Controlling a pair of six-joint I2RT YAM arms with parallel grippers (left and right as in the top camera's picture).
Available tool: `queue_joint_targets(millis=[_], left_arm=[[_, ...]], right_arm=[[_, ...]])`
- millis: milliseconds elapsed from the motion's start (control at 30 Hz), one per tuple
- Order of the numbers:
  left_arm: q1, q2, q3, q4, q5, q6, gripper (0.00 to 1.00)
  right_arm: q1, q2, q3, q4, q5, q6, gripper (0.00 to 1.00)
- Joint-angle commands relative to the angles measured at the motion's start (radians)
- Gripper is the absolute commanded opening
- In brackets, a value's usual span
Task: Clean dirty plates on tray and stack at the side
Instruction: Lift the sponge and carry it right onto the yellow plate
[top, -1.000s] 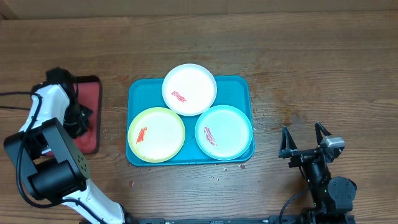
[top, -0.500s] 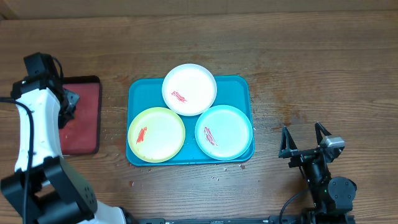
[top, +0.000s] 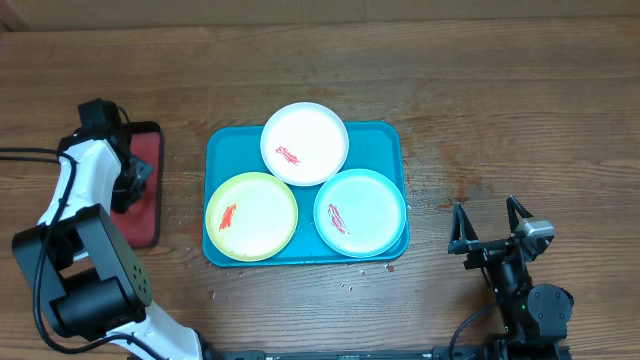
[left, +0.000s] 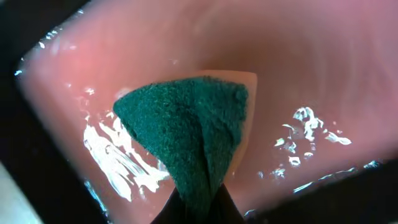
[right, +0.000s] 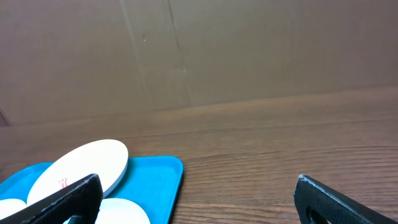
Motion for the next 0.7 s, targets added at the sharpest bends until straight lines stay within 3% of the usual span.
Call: queue_joint_targets(millis=[0,133,400,667], left_arm=[[-0.004,-0.114,0.064,-0.039,-0.006,0.025,0.04],[-0.016,-0.154,0.001,0.011,-0.185,0.030,0.04],[-0.017,-0.118,0.009,-0.070,-0.132,0.051,0.04],[-0.071,-0.249,0.272,-0.349,0.128,0.064,0.04]], right_arm=[[-0.004,-0.009,-0.010,0.005,0.006,-0.004,1.00],[-0.004,-0.009,-0.010,0.004,0.006,-0.004,1.00],[-0.004,-0.009,-0.010,0.004,0.006,-0.004,1.00],[-0.004,-0.009,-0.010,0.004,0.006,-0.004,1.00]])
